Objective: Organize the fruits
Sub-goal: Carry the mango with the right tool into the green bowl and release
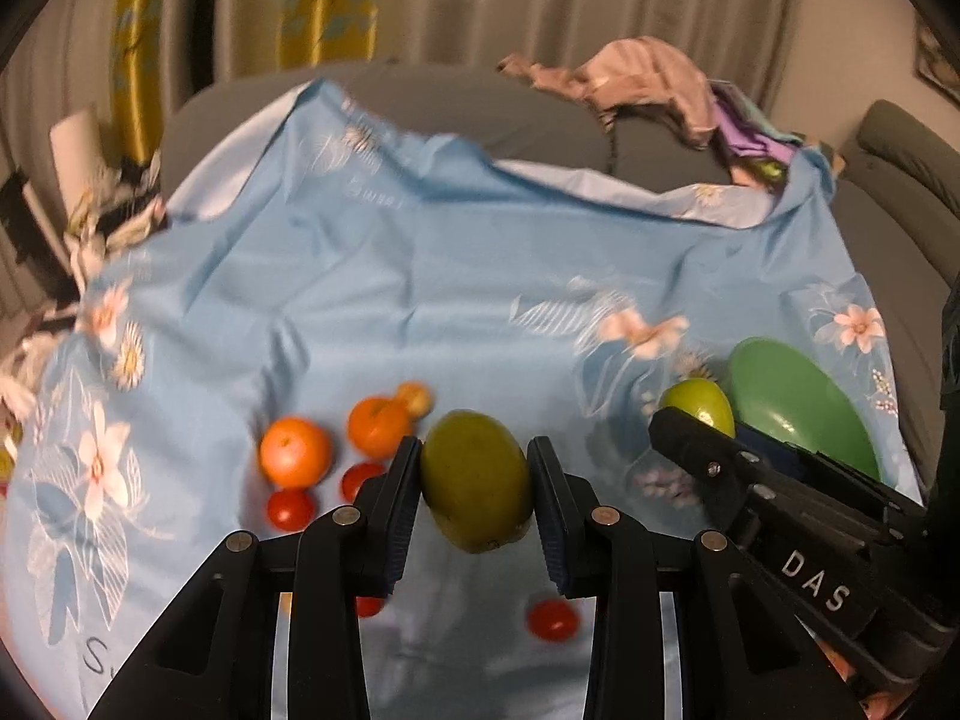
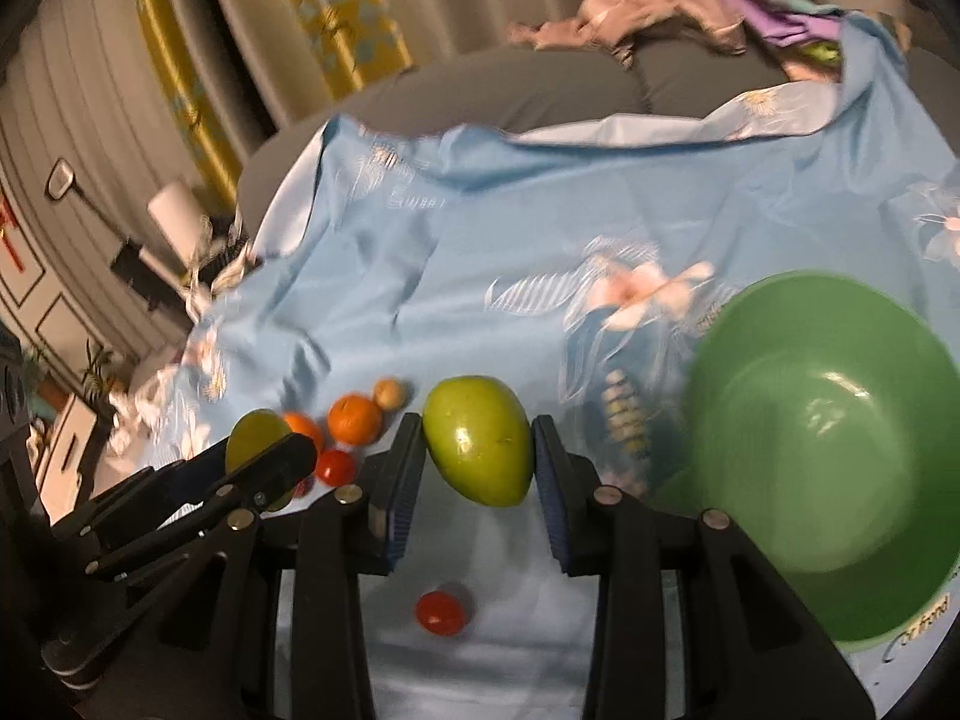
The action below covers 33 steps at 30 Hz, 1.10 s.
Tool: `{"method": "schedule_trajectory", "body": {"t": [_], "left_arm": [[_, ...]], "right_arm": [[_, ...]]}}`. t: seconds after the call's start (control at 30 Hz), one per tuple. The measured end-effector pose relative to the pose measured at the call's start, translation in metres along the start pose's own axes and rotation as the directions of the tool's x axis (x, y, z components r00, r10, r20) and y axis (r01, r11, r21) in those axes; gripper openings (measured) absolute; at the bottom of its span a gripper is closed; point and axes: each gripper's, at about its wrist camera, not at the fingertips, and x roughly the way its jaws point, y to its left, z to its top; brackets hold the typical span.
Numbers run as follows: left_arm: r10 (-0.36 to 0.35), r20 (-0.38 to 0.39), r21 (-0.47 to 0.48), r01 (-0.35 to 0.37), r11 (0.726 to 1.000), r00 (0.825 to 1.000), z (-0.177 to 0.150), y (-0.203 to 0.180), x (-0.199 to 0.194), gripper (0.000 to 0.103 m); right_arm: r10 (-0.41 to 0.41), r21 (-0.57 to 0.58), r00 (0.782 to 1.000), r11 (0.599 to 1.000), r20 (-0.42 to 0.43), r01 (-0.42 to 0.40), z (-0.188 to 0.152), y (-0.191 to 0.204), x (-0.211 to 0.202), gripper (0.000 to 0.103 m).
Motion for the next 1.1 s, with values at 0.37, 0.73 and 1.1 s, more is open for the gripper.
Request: {"method": "schedule_trajectory", "body": {"t": [0.37, 0.73, 1.1], "left_arm": [[-0.114, 0.051, 0.134, 0.107, 0.985, 0.992, 0.016, -0.082, 0.005, 0.036], [-0.213, -0.043, 0.203, 0.218, 0.955, 0.976, 0.01, -0.144, 0.035, 0.036], [-0.254, -0.116, 0.194, 0.273, 0.942, 0.96, -0.001, -0.163, 0.058, 0.036]], "right_arm": [[-0.113, 0.193, 0.988, 0.977, 0.102, 0.092, 0.008, -0.083, -0.049, 0.037], [-0.221, 0.327, 0.973, 0.926, 0.067, 0.188, -0.003, -0.144, -0.06, 0.037], [-0.252, 0.344, 0.968, 0.91, 0.018, 0.23, -0.006, -0.157, -0.053, 0.037]]}}
